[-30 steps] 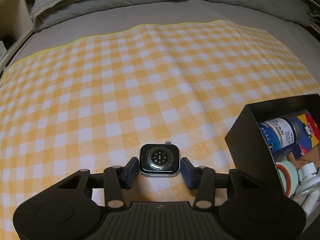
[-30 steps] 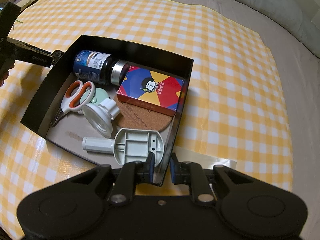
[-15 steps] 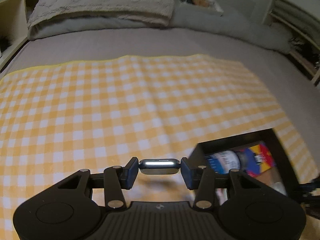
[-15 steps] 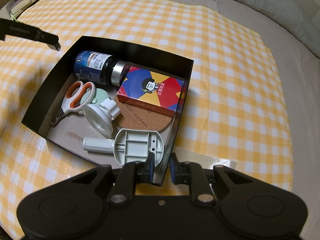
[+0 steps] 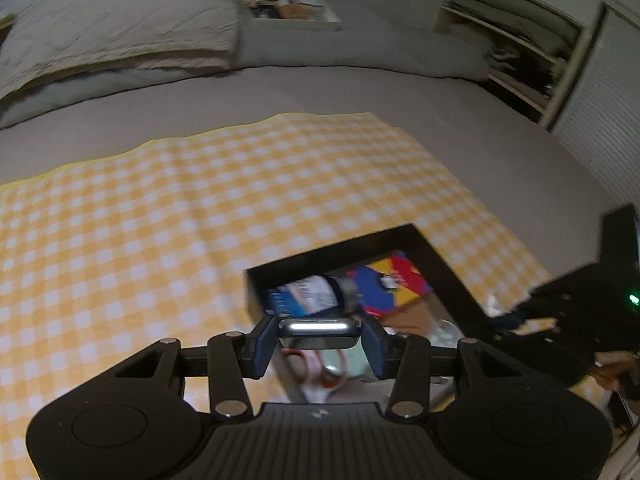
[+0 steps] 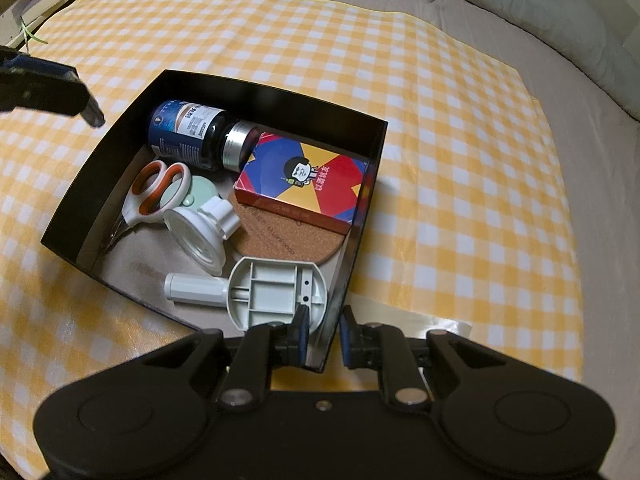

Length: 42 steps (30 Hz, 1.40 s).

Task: Organize rigid objects

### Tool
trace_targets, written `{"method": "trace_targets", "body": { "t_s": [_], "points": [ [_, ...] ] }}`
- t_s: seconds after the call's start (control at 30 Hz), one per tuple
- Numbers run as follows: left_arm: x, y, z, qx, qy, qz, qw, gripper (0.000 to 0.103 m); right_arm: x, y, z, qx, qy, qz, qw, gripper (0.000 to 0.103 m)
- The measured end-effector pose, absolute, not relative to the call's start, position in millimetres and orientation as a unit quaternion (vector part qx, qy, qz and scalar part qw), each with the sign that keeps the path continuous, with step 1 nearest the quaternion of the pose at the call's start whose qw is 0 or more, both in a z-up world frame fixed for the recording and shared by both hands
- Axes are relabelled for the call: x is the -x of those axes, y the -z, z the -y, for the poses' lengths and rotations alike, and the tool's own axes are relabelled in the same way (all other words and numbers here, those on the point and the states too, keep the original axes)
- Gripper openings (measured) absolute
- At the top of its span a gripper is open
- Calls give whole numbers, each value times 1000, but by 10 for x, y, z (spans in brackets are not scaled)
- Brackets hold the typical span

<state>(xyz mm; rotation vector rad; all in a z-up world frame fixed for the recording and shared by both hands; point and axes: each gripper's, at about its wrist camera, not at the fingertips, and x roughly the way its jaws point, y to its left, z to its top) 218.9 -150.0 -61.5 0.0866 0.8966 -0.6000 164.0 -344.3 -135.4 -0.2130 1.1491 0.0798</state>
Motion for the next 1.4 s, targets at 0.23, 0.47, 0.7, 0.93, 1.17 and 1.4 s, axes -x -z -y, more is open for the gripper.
{"method": "trace_targets", "body": {
  "t_s": [0.23,0.47,0.7,0.93,1.17,1.4],
  "points": [
    [-1942,559,1681,-59,330,-420,844,47,-1637,1348,3441,101,-37,-542,833,16],
    [-1777,669,1807,-79,353,-441,821,47,-1633,1344,3441,103,-37,-542,833,16],
    [-1770,867,1880,-98,351,-474,802,48,-1630,1343,3440,102,-38,-541,834,16],
    [-1840,954,1875,-90,331,-488,802,74,-1629,1341,3438,103,-38,-541,834,17],
    [-1838,951,1868,-94,326,-486,806,78,-1617,1324,3435,104,-38,-541,834,17],
    [-1832,945,1860,-96,322,-484,808,84,-1621,1325,3438,105,-38,-541,834,17]
  ]
}}
